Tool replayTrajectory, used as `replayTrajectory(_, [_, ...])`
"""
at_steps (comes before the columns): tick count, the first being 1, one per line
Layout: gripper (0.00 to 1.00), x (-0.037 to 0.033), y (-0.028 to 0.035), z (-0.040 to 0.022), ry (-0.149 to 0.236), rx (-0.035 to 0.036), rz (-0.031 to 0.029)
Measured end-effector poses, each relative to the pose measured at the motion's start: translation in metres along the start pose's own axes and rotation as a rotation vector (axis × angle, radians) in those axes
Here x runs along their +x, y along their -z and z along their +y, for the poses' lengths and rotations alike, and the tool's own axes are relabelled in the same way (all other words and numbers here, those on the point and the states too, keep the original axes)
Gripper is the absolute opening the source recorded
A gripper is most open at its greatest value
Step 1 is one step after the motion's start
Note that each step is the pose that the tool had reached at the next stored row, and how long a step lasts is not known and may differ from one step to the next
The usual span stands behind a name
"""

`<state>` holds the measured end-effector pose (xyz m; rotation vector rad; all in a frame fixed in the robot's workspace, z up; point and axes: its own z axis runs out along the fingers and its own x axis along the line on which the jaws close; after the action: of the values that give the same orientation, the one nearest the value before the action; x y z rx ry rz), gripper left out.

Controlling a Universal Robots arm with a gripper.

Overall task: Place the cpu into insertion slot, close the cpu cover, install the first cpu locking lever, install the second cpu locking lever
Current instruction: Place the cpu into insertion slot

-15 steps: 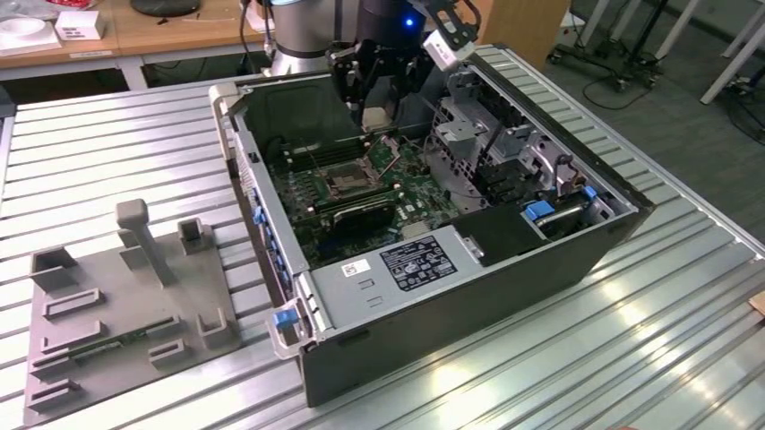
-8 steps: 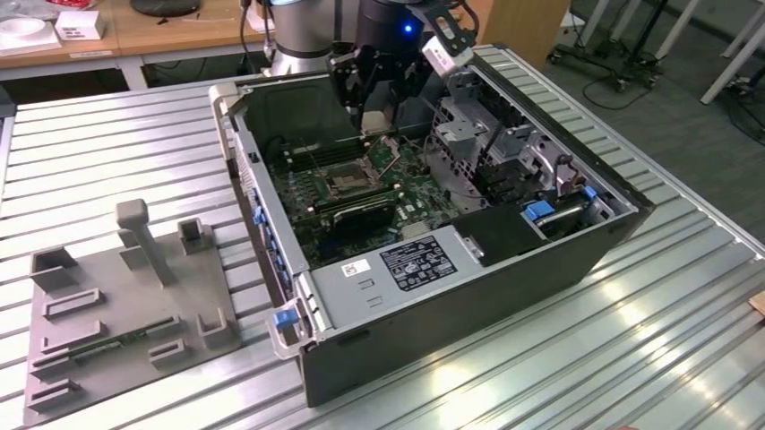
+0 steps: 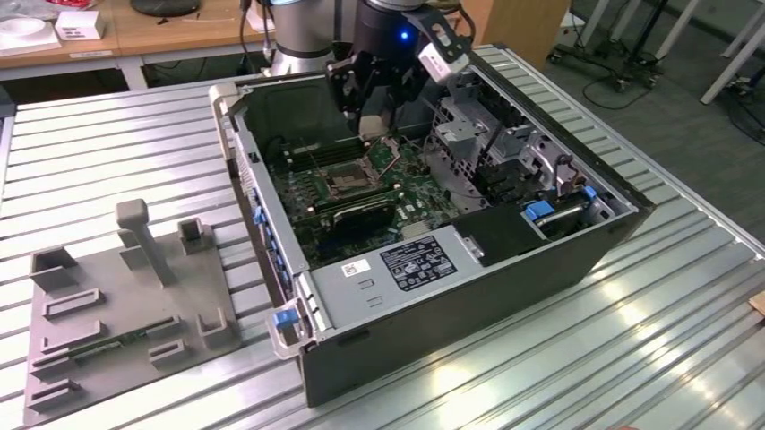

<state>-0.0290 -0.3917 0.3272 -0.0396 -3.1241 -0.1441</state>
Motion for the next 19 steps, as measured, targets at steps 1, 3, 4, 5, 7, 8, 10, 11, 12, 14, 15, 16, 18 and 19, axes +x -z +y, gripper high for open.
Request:
replayTrajectory(1, [0.54, 0.0001, -0.0008, -0.0001, 0.0, 0.0, 0.0])
replayTrajectory(3, [0.54, 0.0005, -0.0037, -0.0004, 0.0, -0.0001, -0.0001])
replayTrajectory(4, [0.54, 0.0006, -0.0055, -0.0005, 0.0, -0.0001, 0.0])
replayTrajectory(5, [0.54, 0.0006, -0.0075, -0.0007, 0.0, -0.0001, 0.0])
replayTrajectory(7, [0.54, 0.0007, -0.011, -0.001, 0.0, 0.0, 0.0])
replayTrajectory(8, [0.54, 0.0007, -0.0128, -0.0012, 0.0, 0.0, 0.0])
replayTrajectory(10, [0.54, 0.0007, -0.0152, -0.0014, 0.0, 0.0, 0.0])
replayTrajectory(11, [0.54, 0.0006, -0.0155, -0.0014, 0.0, 0.0001, 0.0001])
replayTrajectory(12, [0.54, 0.0006, -0.0157, -0.0015, 0.0, 0.0002, 0.0001])
replayTrajectory(14, [0.54, 0.0007, -0.0166, -0.0013, 0.0, 0.0, 0.0])
replayTrajectory(15, [0.54, 0.0007, -0.017, -0.001, 0.0, 0.0, -0.0001])
replayTrajectory(16, [0.54, 0.0007, -0.0176, -0.0007, 0.0, -0.0001, -0.0001])
replayTrajectory(18, [0.54, 0.0006, -0.0186, 0.0001, 0.0, -0.0001, 0.0])
replayTrajectory(19, [0.54, 0.0006, -0.0187, 0.0001, 0.0, -0.0002, -0.0001])
